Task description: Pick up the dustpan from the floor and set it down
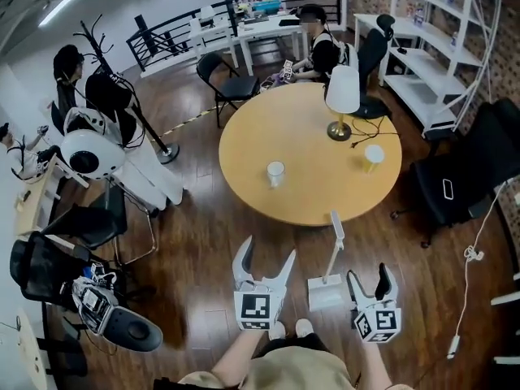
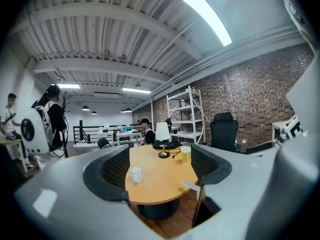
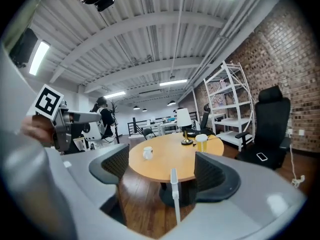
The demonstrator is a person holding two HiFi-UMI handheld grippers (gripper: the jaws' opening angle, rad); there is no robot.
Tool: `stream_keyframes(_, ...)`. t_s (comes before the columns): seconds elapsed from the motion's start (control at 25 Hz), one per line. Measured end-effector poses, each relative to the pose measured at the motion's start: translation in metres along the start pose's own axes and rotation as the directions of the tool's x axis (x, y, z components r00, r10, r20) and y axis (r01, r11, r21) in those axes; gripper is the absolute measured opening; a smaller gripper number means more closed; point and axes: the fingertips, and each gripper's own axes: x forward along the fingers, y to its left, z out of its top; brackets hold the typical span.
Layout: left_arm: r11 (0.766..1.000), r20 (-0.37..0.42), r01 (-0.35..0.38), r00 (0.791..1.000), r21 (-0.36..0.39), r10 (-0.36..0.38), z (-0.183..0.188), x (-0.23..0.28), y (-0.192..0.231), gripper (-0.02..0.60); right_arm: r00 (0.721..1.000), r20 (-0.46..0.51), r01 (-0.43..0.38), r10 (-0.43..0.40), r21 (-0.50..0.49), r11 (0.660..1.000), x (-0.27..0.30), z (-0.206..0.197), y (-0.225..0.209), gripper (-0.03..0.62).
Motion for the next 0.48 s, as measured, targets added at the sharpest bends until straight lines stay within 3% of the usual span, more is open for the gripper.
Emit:
stream_keyframes(0.12,0.998,-0.028,0.055,0.998,-0.006,-0.055,-0.017,0.017,-0.008,0.367,0.998,-0.037,0.048,-0.049,-0.036,0.998,-0.001,-0.035,-0.017,0.405)
stream_keyframes(0.2,0.996,-0.038,0.082,0.996,-0.017,-0.083,-0.026,0.028,-0.011,0.377,0.996,-0.056,0.063,-0.068,-0.082,0.995,0.002,-0.06,-0.026,0.357)
stream_keyframes(0.28,0.993,-0.052,0.114,0.992,-0.019,-0.115,-0.033,0.038,-0.017,0.377,0.993,-0.091,0.063,-0.072,-0.101,0.993,0.008,-0.089,-0.033,0.351)
stream_keyframes(0.48,0.987,-0.1,0.162,0.982,-0.009,-0.162,-0.051,0.051,-0.023,0.379,0.978,-0.205,0.03,-0.04,-0.051,0.998,0.036,-0.161,-0.047,0.351)
